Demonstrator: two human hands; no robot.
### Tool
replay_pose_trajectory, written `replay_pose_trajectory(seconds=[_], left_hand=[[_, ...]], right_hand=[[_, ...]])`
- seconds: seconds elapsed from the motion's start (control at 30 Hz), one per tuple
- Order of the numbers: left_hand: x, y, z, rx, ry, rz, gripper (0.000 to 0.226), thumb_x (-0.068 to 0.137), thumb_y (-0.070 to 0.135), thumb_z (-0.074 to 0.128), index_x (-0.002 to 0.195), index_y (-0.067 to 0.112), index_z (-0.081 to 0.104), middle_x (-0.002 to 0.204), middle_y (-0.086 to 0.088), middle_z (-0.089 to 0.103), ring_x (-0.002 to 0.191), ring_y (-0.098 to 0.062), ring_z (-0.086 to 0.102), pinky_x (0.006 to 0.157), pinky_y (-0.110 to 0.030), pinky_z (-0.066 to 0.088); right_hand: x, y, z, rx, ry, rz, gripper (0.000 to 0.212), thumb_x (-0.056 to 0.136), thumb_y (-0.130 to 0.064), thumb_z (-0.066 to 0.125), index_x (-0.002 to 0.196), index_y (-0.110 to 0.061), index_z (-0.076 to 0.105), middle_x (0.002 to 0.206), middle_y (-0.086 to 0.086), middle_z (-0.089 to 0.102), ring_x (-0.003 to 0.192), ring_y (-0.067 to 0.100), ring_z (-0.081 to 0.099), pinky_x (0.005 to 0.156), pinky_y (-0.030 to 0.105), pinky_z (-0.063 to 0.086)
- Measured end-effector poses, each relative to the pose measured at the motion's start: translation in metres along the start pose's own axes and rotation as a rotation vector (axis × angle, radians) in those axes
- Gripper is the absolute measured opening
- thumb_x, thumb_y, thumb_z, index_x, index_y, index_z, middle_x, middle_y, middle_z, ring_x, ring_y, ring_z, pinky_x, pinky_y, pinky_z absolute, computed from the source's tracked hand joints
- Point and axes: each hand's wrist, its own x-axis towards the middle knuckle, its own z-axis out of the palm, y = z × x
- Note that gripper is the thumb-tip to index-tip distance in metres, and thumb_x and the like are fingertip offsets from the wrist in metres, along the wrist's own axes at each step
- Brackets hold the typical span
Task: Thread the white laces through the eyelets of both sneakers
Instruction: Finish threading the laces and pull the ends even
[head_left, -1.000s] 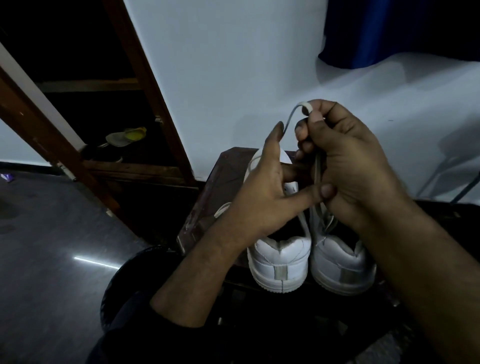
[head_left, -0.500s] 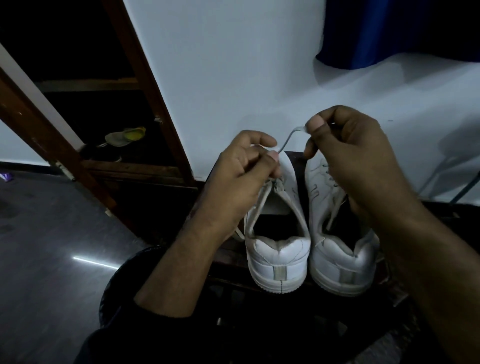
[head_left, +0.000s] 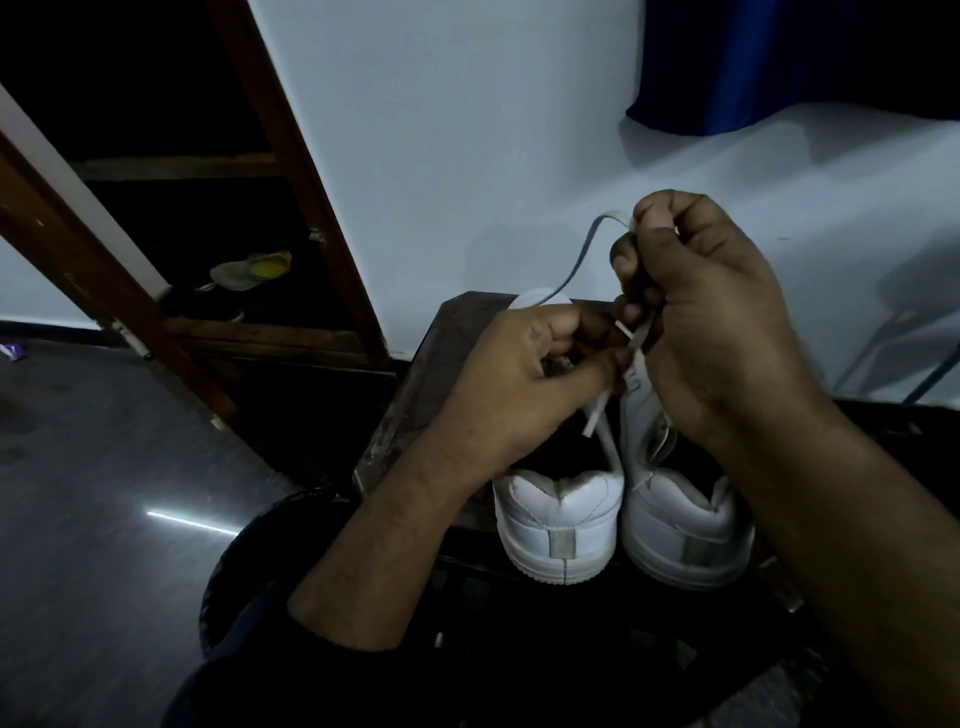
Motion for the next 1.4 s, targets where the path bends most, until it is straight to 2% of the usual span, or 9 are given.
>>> replay_pose_trajectory(seconds=[0.1, 0.2, 0.33, 0.57, 0.67, 0.9, 1.03, 1.2, 1.4], left_hand=[[0.002, -0.002, -0.01, 0.073, 0.11, 0.013, 0.009, 0.094, 0.0, 0.068, 0.093, 0.004, 0.076, 0.079, 0.0, 0.074, 0.077, -0.008, 0.068, 0.075, -0.022, 0.053], [0.002, -0.006, -0.02, 0.091, 0.191, 0.001, 0.008, 0.095, 0.014, 0.071, 0.094, 0.018, 0.078, 0.085, 0.001, 0.078, 0.086, -0.019, 0.075, 0.088, -0.045, 0.06], [0.001, -0.009, -0.021, 0.233, 0.229, 0.0, 0.005, 0.089, 0.021, 0.079, 0.089, 0.026, 0.077, 0.085, 0.01, 0.078, 0.089, -0.013, 0.075, 0.087, -0.053, 0.059], [0.003, -0.004, -0.021, -0.053, 0.309, -0.099, 0.008, 0.098, 0.013, 0.068, 0.091, 0.011, 0.065, 0.078, -0.004, 0.073, 0.071, -0.012, 0.069, 0.068, -0.033, 0.056], [0.001, 0.001, -0.023, -0.118, 0.276, -0.142, 0.018, 0.106, 0.02, 0.057, 0.091, 0.012, 0.063, 0.072, 0.004, 0.069, 0.063, -0.003, 0.063, 0.063, -0.019, 0.05], [-0.007, 0.012, -0.014, 0.097, 0.236, -0.097, 0.026, 0.112, 0.021, 0.04, 0.101, 0.001, 0.052, 0.072, 0.0, 0.067, 0.06, 0.0, 0.065, 0.058, -0.012, 0.046], [-0.008, 0.0, -0.027, 0.264, 0.202, -0.06, 0.026, 0.103, 0.044, 0.056, 0.1, 0.017, 0.054, 0.085, -0.001, 0.072, 0.081, -0.01, 0.068, 0.077, -0.04, 0.056], [-0.014, -0.001, -0.045, 0.444, 0.034, -0.151, 0.031, 0.077, 0.033, 0.09, 0.093, 0.02, 0.066, 0.077, 0.004, 0.062, 0.065, -0.003, 0.054, 0.062, -0.022, 0.049], [-0.018, 0.005, -0.048, 0.285, 0.161, -0.304, 0.007, 0.088, 0.018, 0.08, 0.085, 0.011, 0.081, 0.063, 0.003, 0.073, 0.057, -0.009, 0.068, 0.048, -0.023, 0.049]], right_hand=[[0.004, 0.002, -0.008, -0.274, 0.049, -0.105, 0.008, 0.104, -0.019, 0.049, 0.101, -0.017, 0.056, 0.075, 0.001, 0.058, 0.061, 0.005, 0.049, 0.056, 0.021, 0.041], [0.008, 0.007, -0.021, -0.824, -0.018, -0.242, 0.007, 0.1, -0.025, 0.054, 0.104, -0.021, 0.059, 0.094, -0.002, 0.063, 0.074, 0.001, 0.055, 0.064, 0.018, 0.043], [0.004, 0.018, -0.026, -1.512, 0.062, -0.449, 0.028, 0.095, -0.035, 0.062, 0.114, -0.015, 0.063, 0.13, 0.016, 0.046, 0.118, 0.034, 0.046, 0.085, 0.046, 0.045], [0.002, 0.012, -0.012, -1.111, -0.419, -0.386, 0.018, 0.1, -0.039, 0.052, 0.105, -0.029, 0.066, 0.09, -0.011, 0.068, 0.081, 0.007, 0.061, 0.072, 0.03, 0.049], [0.001, 0.014, -0.012, -1.03, -0.378, -0.382, 0.009, 0.096, -0.032, 0.064, 0.101, -0.028, 0.071, 0.084, -0.016, 0.071, 0.077, 0.004, 0.063, 0.069, 0.018, 0.047], [0.005, 0.018, -0.01, -1.081, -0.336, -0.492, 0.006, 0.091, -0.022, 0.069, 0.095, -0.021, 0.074, 0.086, -0.003, 0.066, 0.081, 0.018, 0.063, 0.073, 0.04, 0.053], [0.009, 0.012, -0.016, -1.183, -0.291, -0.555, 0.01, 0.097, -0.026, 0.06, 0.097, -0.021, 0.068, 0.09, -0.004, 0.059, 0.08, 0.019, 0.057, 0.069, 0.037, 0.048], [0.01, 0.003, -0.024, -1.056, -0.285, -0.372, 0.01, 0.102, -0.02, 0.052, 0.102, -0.022, 0.061, 0.083, -0.011, 0.07, 0.075, 0.005, 0.063, 0.066, 0.018, 0.046], [0.006, 0.002, -0.022, -1.246, -0.373, -0.349, 0.008, 0.095, -0.038, 0.063, 0.098, -0.036, 0.07, 0.09, -0.017, 0.069, 0.091, 0.011, 0.064, 0.078, 0.037, 0.054]])
